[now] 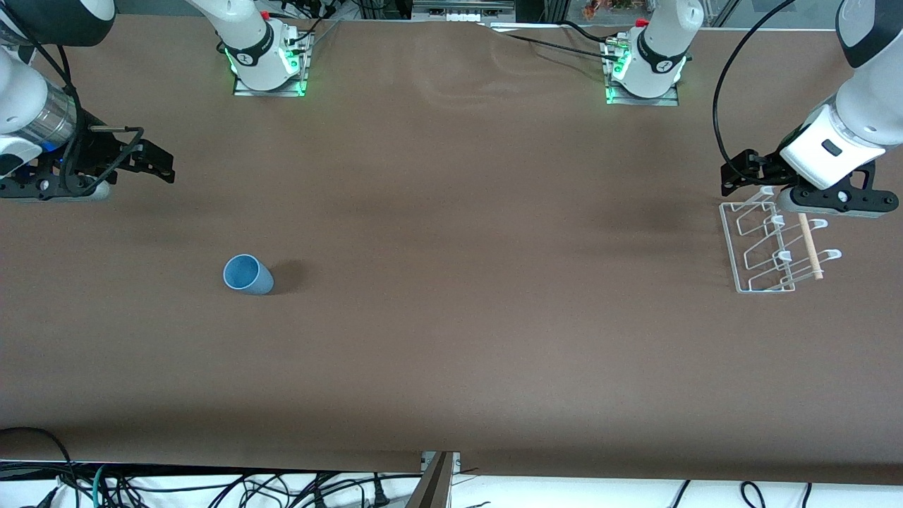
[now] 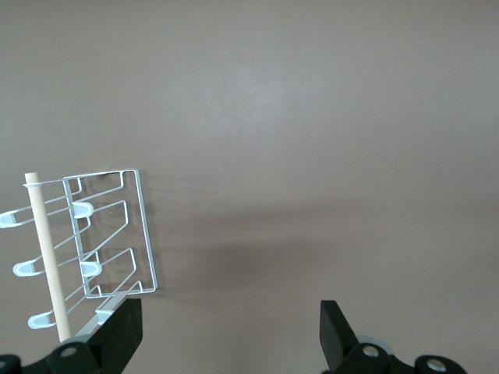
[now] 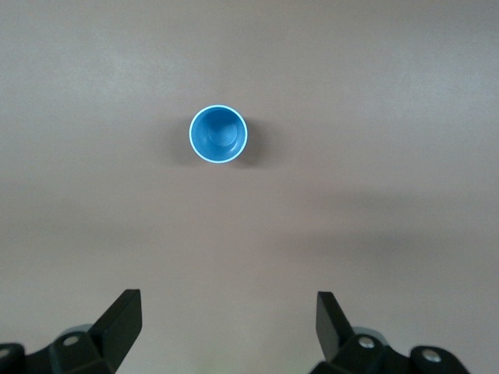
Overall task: Transfer cup to left arm and place on rack
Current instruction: 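Move the right gripper above the light-blue cup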
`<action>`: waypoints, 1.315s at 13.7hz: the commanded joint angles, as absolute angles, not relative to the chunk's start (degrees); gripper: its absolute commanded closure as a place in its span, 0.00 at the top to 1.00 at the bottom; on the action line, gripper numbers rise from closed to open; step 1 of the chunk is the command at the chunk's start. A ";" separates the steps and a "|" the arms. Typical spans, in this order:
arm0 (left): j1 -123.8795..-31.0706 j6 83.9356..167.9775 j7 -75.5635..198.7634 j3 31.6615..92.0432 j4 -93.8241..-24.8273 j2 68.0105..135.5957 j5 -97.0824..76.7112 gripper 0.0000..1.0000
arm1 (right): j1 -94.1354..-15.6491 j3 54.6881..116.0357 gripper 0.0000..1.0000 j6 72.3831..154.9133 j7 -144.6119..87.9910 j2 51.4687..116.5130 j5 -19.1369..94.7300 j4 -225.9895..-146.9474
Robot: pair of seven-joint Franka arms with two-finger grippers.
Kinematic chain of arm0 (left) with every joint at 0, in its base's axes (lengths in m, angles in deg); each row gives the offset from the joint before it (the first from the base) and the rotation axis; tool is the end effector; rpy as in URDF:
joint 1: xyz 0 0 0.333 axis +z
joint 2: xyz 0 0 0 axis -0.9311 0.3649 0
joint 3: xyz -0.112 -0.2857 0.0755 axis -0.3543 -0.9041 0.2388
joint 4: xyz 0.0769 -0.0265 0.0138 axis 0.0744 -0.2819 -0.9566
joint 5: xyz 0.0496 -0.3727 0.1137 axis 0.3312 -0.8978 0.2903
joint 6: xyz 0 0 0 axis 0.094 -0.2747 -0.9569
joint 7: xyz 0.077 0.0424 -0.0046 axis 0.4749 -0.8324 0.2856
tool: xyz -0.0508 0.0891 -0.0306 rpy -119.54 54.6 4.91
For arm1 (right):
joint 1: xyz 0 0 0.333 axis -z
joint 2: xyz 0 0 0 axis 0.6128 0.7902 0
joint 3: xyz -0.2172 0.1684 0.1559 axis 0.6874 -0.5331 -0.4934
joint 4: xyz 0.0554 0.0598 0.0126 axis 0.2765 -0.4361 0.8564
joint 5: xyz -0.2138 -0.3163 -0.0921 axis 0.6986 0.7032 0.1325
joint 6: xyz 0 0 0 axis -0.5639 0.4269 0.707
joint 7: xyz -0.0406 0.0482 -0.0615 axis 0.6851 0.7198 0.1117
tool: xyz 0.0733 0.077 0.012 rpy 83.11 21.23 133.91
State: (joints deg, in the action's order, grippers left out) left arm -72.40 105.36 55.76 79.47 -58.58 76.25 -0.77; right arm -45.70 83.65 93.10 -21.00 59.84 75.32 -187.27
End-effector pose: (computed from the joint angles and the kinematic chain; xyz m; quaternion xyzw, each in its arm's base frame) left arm 0.5567 -0.0422 0.5604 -0.9992 0.0337 0.0221 0.0046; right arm 0.5500 0.0389 0.5584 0.9992 0.0171 -0.0359 0.0068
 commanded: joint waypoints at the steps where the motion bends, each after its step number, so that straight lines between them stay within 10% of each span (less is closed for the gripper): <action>1: -72.38 104.33 55.94 79.56 -57.79 76.09 -1.37 1.00 | -45.35 83.60 0.99 93.13 -20.73 58.42 74.29 -187.73; 18: -72.38 104.24 56.03 79.56 -57.88 76.09 -1.37 1.00 | -45.44 83.17 0.99 92.95 -21.87 59.03 74.29 -187.73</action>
State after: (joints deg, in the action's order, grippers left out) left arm -72.40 105.29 55.76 79.47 -58.58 76.25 -0.77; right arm -45.71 83.45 93.10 -21.14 59.74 75.17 -187.33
